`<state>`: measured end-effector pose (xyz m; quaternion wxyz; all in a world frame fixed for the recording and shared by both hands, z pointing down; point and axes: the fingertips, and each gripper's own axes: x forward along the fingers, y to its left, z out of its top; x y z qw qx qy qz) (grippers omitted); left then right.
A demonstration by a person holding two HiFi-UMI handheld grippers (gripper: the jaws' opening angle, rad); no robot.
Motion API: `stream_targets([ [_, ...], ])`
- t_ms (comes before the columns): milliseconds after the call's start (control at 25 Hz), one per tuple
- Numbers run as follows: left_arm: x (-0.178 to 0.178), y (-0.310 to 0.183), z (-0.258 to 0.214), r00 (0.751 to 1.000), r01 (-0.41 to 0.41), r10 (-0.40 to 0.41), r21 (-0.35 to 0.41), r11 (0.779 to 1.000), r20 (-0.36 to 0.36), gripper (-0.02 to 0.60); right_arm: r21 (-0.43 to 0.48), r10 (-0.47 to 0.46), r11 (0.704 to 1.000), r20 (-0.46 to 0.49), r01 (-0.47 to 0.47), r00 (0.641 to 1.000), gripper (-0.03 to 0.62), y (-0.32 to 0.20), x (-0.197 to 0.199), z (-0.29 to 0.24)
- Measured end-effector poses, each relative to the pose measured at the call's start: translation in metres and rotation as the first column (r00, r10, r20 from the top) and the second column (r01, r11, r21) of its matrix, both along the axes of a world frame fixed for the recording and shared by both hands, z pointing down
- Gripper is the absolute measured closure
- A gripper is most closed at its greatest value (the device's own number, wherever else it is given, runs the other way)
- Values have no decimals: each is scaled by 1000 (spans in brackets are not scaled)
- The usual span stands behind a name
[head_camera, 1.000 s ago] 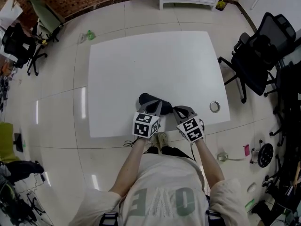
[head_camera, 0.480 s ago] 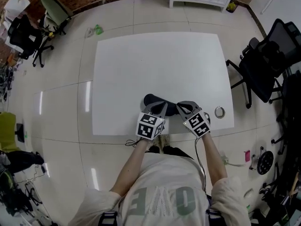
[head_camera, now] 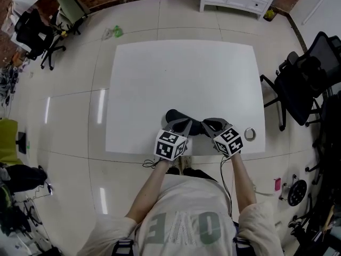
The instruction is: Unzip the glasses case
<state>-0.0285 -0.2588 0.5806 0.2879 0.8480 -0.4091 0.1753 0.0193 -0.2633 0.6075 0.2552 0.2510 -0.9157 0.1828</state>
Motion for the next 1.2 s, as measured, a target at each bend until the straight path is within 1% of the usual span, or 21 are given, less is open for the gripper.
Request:
stream_targets([
  [80, -8, -3, -6, 997, 45, -44, 7, 999, -62, 591, -14, 97, 995, 74, -96, 993, 592, -4, 6, -16],
  [120, -17, -6, -14, 991, 88, -83, 40, 995, -100, 591, -11, 157, 988, 118, -156, 981, 592, -8, 10, -29],
  [160, -28, -9, -28, 981, 140, -125, 95, 986, -149, 591, -2, 216, 976, 164, -218, 963, 592, -13, 16, -44],
  [200, -40, -11, -45, 964, 197, -161, 161, 967, -211, 591, 11, 268, 961, 208, -277, 940, 592, -17, 23, -61],
  [240, -52, -13, -64, 942, 254, -187, 228, 940, -280, 591, 26, 317, 942, 247, -334, 916, 591, -21, 30, -77],
  [280, -64, -15, -84, 914, 313, -205, 287, 905, -351, 591, 40, 370, 918, 279, -395, 886, 591, -25, 38, -93],
  [320, -76, -17, -101, 882, 373, -221, 330, 867, -415, 591, 51, 428, 885, 304, -463, 851, 592, -29, 46, -107],
  [360, -87, -18, -113, 851, 428, -238, 355, 831, -469, 591, 57, 484, 847, 331, -529, 810, 592, -31, 54, -120],
  [400, -96, -18, -122, 823, 473, -253, 367, 801, -508, 591, 59, 522, 814, 364, -579, 771, 592, -31, 59, -133],
  [440, -102, -17, -126, 805, 503, -265, 371, 781, -531, 591, 62, 540, 790, 401, -610, 740, 592, -28, 61, -144],
  [480, -104, -15, -129, 797, 517, -272, 375, 770, -539, 591, 68, 544, 776, 430, -627, 720, 592, -24, 61, -155],
  [520, -104, -11, -132, 797, 519, -273, 381, 765, -538, 591, 81, 540, 769, 447, -634, 713, 592, -19, 59, -163],
  [600, -99, -3, -142, 810, 506, -258, 404, 762, -527, 591, 116, 524, 770, 446, -627, 725, 592, -8, 53, -172],
  [720, -89, 9, -161, 843, 464, -216, 463, 756, -492, 590, 168, 499, 785, 401, -597, 769, 592, 9, 45, -172],
  [760, -87, 13, -168, 850, 454, -204, 478, 752, -487, 591, 184, 488, 791, 383, -583, 784, 592, 15, 43, -171],
  [840, -87, 25, -180, 852, 447, -184, 497, 743, -491, 591, 211, 468, 804, 352, -556, 810, 592, 31, 40, -167],
  [880, -88, 32, -185, 852, 445, -177, 505, 739, -492, 591, 220, 466, 804, 344, -552, 815, 592, 38, 40, -166],
  [920, -89, 38, -189, 854, 443, -171, 515, 734, -491, 591, 223, 471, 800, 343, -557, 813, 592, 44, 41, -165],
  [1040, -92, 59, -195, 858, 443, -172, 528, 725, -484, 591, 205, 497, 782, 365, -589, 787, 592, 67, 48, -166],
  [1120, -94, 80, -191, 854, 451, -182, 520, 726, -486, 591, 190, 490, 792, 371, -581, 789, 592, 90, 49, -166],
  [1200, -95, 105, -187, 859, 446, -186, 520, 729, -478, 591, 165, 477, 807, 385, -567, 790, 592, 115, 47, -165],
])
